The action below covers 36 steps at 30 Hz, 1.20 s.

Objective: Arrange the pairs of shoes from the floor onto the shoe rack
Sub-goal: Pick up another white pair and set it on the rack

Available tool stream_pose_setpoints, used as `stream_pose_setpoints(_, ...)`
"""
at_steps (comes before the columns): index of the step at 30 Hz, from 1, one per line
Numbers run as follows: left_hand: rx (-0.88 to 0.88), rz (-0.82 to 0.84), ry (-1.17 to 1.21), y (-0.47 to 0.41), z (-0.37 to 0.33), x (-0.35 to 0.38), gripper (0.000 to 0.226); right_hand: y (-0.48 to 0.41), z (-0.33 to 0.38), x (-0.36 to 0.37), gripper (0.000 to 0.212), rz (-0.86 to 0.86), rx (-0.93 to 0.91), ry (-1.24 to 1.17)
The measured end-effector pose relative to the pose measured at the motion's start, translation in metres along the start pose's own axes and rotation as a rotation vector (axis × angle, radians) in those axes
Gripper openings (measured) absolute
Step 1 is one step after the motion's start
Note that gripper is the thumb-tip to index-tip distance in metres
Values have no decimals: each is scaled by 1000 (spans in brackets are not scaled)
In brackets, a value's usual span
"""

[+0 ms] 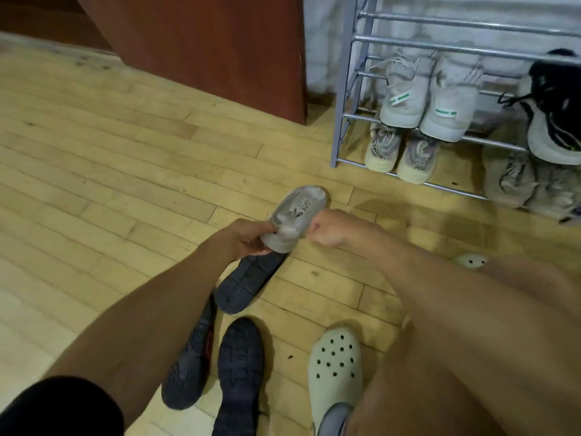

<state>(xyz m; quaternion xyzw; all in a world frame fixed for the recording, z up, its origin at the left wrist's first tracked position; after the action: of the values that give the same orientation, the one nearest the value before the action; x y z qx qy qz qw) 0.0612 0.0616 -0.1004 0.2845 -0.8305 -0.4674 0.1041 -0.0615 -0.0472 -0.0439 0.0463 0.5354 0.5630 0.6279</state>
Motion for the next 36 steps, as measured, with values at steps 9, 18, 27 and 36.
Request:
stream_pose_setpoints(9,260,98,197,120,-31,-32,32,83,51,-29,60,-202,65,-828)
stream_pose_setpoints(18,553,286,-60,259,-100,23,29,198,68,-99,46,-446,-147,-1058)
stream_pose_setpoints(27,718,167,-388,325,-168,122,38,290,-5,-166,37,-667,-146,-960)
stream_pose_setpoints(36,599,370,-336,342,-138,267,16,387,-140,-160,26,-781,-160,-1103)
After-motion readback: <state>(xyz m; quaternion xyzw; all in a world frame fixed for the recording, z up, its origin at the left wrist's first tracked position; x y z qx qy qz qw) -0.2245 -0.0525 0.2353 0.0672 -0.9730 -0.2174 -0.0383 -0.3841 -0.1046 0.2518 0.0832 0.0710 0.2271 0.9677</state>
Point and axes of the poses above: each hand's wrist, its own y-axis away from the middle knuckle, its own x-axis out of the palm, z = x × y, the point moved 10 cm from there along -y, towards the middle knuckle, and after that the axes turned 1 degree about -x, right-handed, at the moved point
